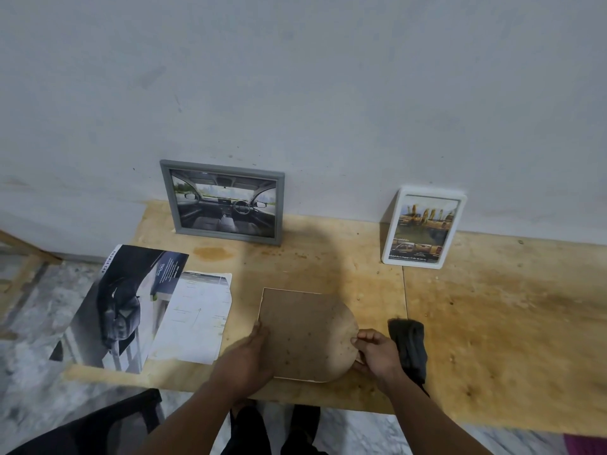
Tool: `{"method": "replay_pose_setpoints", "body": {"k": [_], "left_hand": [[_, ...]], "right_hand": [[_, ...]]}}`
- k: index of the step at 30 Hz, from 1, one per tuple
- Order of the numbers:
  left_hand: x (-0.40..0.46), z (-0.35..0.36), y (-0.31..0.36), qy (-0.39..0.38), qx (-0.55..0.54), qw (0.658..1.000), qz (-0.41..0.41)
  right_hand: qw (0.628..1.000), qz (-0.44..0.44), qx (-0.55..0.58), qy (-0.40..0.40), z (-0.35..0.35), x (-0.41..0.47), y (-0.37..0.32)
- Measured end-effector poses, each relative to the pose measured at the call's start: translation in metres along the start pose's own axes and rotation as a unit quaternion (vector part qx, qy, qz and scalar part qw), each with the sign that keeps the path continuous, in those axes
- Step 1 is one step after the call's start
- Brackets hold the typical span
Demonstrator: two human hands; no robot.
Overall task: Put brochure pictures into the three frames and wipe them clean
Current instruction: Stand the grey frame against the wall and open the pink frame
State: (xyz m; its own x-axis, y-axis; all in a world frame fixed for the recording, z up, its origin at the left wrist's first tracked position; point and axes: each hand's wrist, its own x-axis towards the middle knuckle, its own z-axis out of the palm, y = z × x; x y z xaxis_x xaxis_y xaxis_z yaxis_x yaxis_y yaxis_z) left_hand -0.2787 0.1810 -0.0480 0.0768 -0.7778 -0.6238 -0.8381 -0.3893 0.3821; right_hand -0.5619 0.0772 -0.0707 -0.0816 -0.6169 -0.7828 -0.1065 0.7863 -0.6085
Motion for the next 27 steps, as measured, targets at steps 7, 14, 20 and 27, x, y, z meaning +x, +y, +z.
{"method": "replay_pose_setpoints", "body": {"k": [7, 14, 20, 27], "left_hand": [[0.003, -0.001, -0.003, -0.028, -0.014, 1.000, -0.005], [0.005, 0.002, -0.006, -0.033, -0.021, 0.999, -0.012], [0.002, 0.003, -0.002, -0.026, -0.012, 1.000, -0.011], [0.003, 0.007, -0.007, -0.022, -0.023, 0.999, -0.007]], "right_hand": [[1.000, 0.010, 0.020, 0.015, 0.001, -0.002, 0.000], [0.997, 0.013, -0.030, 0.067, 0.007, 0.002, 0.002], [0.997, 0.004, -0.035, 0.072, -0.001, 0.001, 0.001], [0.998, 0.026, 0.014, 0.053, -0.033, -0.010, -0.001]]}}
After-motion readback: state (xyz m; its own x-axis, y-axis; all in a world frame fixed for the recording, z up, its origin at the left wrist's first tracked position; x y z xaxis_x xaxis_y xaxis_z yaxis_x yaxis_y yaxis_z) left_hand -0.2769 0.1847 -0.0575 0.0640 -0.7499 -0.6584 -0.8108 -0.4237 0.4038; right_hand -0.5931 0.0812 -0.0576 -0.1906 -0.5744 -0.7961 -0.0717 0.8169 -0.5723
